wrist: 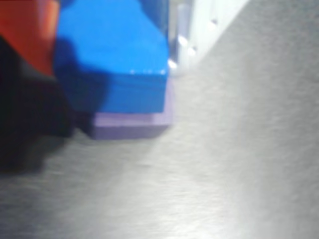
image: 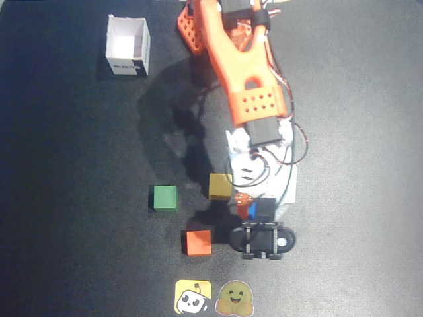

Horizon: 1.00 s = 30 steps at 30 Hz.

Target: Put the blue cube on top of the purple cube.

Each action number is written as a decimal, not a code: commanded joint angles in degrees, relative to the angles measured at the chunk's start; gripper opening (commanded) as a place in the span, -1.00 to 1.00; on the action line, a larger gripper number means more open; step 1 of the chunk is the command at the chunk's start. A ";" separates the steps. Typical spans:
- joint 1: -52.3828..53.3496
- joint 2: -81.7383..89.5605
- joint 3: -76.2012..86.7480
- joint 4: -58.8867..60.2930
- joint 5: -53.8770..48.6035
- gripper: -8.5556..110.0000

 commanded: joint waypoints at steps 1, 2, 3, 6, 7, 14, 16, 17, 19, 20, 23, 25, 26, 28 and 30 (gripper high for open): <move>-0.53 0.18 -2.90 -0.97 0.97 -0.73; -0.70 0.00 -2.90 -1.05 1.32 -0.73; -0.79 -0.18 -2.90 -1.05 1.58 -0.73; -0.88 -0.62 -2.90 -1.14 1.58 -0.73; -0.88 -0.70 -2.90 -1.14 1.49 -0.73; -0.88 -1.32 -2.29 -1.14 2.20 -0.73; -0.88 -1.49 -2.20 -1.14 2.37 -0.71; -0.79 -1.58 -2.20 -1.14 2.46 -0.70; -0.70 -1.58 -2.20 -1.23 2.99 -0.67; -0.62 -1.58 -2.20 -1.41 2.99 -0.66; -0.53 -1.49 -2.11 -1.76 3.08 -0.61; -0.53 -1.49 -2.11 -2.11 3.08 -0.61; -0.53 -1.41 -2.11 -2.20 3.25 -0.61; -0.53 -1.32 -2.02 -2.37 3.43 -0.60; -0.53 -1.14 -1.76 -2.72 3.96 -0.53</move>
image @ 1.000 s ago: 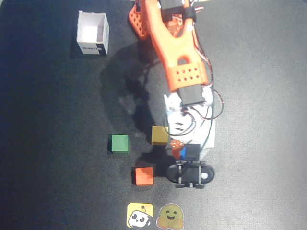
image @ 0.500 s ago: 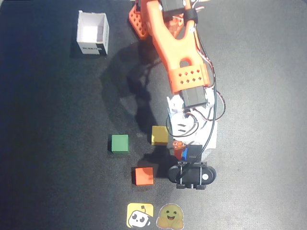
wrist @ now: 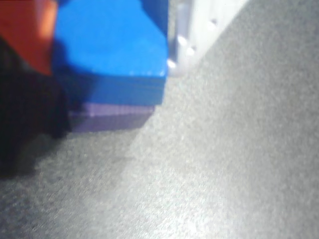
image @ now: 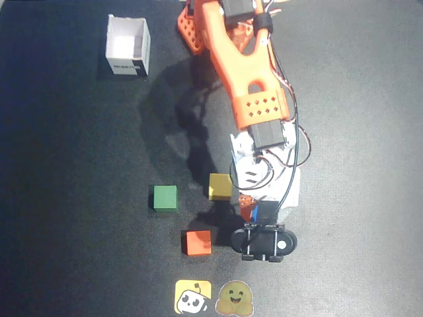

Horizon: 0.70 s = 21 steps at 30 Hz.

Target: Put the blue cube on top of the purple cube.

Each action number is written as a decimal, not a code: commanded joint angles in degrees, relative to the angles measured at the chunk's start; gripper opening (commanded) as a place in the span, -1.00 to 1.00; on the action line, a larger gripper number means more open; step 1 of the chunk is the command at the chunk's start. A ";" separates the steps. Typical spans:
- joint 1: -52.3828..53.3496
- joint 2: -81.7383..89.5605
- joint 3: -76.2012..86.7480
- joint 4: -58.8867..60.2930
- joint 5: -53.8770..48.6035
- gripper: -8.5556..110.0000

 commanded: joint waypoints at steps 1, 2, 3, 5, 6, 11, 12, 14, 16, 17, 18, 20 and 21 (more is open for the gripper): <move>-0.26 0.70 -1.23 -0.88 0.88 -0.50; -0.26 0.70 -1.23 -0.88 1.05 -0.49; -0.35 0.70 -1.23 -1.05 1.14 -0.47; -0.35 0.70 -1.14 -1.23 1.32 -0.45; -0.35 0.70 -1.14 -1.41 1.49 -0.45; -0.35 0.70 -1.05 -2.11 1.93 -0.45; -0.44 0.70 -1.05 -2.29 1.93 -0.45; -0.53 1.23 -1.05 -2.37 2.46 -0.45; -0.62 1.93 -1.14 -2.81 3.08 -0.45; -0.62 2.29 -1.32 -2.81 3.34 -0.45; -0.70 2.72 -1.41 -2.81 3.34 -0.45; -0.70 4.04 -1.05 -2.90 3.34 -0.45; -0.70 4.75 -0.79 -2.90 3.25 -0.45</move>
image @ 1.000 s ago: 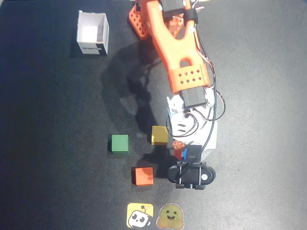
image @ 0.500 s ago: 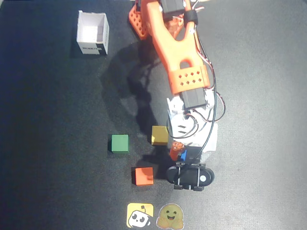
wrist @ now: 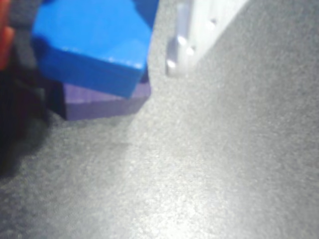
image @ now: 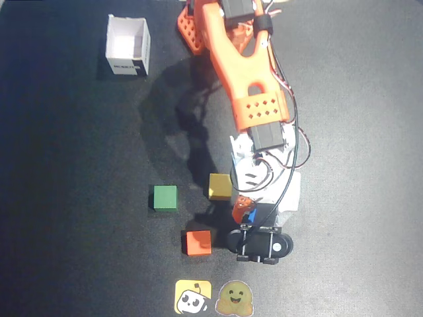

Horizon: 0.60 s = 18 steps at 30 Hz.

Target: Put the blue cube on top of the purple cube.

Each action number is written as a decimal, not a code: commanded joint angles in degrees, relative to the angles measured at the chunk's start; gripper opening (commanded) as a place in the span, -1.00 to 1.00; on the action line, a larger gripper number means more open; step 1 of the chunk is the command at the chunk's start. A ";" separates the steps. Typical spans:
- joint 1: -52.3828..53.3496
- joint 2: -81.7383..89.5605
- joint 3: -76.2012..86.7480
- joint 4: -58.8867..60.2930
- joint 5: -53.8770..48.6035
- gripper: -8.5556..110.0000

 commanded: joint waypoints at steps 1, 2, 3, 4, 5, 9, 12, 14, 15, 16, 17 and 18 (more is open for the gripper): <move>-0.70 5.62 -0.53 -0.79 0.35 -0.45; -0.62 6.59 -0.09 -0.70 0.26 -0.45; -0.62 7.65 0.35 -0.62 0.26 -0.45; -0.62 8.96 1.14 -0.62 0.18 -0.45; -0.62 10.28 1.93 -0.62 0.09 -0.45; -0.26 16.79 7.21 -2.11 0.26 -0.45; 0.62 23.47 12.74 -3.52 -2.20 -0.49; 2.11 28.56 16.96 -4.31 -6.68 -0.57; 3.08 31.38 19.42 -4.66 -7.91 -0.62; 4.22 34.28 21.97 -4.92 -9.49 -0.68; 5.36 37.27 24.52 -4.92 -11.25 -0.73; 6.50 40.43 27.25 -4.92 -12.66 -0.76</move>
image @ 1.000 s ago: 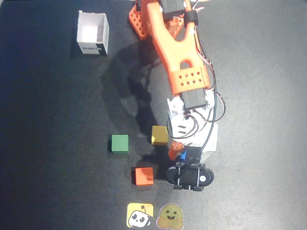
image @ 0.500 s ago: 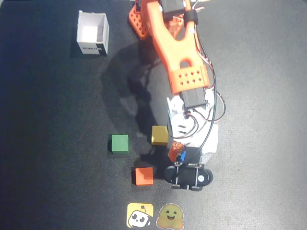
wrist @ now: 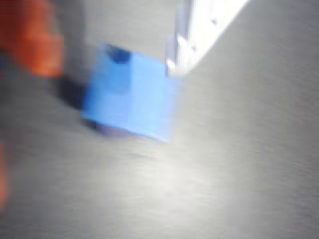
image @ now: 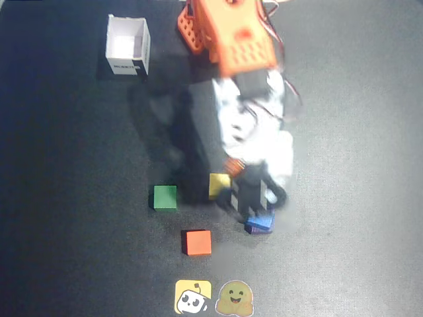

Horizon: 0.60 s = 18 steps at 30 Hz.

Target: Put the blue cube on top of the purple cube.

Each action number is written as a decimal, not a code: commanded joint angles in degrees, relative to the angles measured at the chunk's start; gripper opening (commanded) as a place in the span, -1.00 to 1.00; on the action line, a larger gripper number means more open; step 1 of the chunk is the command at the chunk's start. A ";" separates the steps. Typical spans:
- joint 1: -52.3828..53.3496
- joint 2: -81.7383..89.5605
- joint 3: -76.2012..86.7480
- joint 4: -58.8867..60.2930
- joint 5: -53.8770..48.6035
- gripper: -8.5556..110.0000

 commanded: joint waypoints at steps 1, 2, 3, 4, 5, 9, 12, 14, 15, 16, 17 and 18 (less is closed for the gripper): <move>3.52 12.66 6.86 -0.79 -5.27 -0.77; 4.48 15.73 9.49 -0.53 -6.42 -0.77; 5.36 18.72 12.04 -0.35 -7.65 -0.78; 6.24 21.36 14.24 0.09 -9.05 -0.79; 7.12 23.55 16.08 0.53 -10.20 -0.81; 9.93 29.00 20.57 2.20 -15.21 -0.85; 11.34 31.82 23.29 2.55 -17.23 -0.85; 12.04 34.10 25.31 2.99 -17.49 -0.85; 12.30 35.16 26.37 3.34 -17.67 -0.85; 12.57 36.30 27.33 3.60 -17.75 -0.85; 12.74 37.62 28.30 3.87 -17.84 -0.85; 12.83 38.76 29.27 4.04 -17.84 -0.85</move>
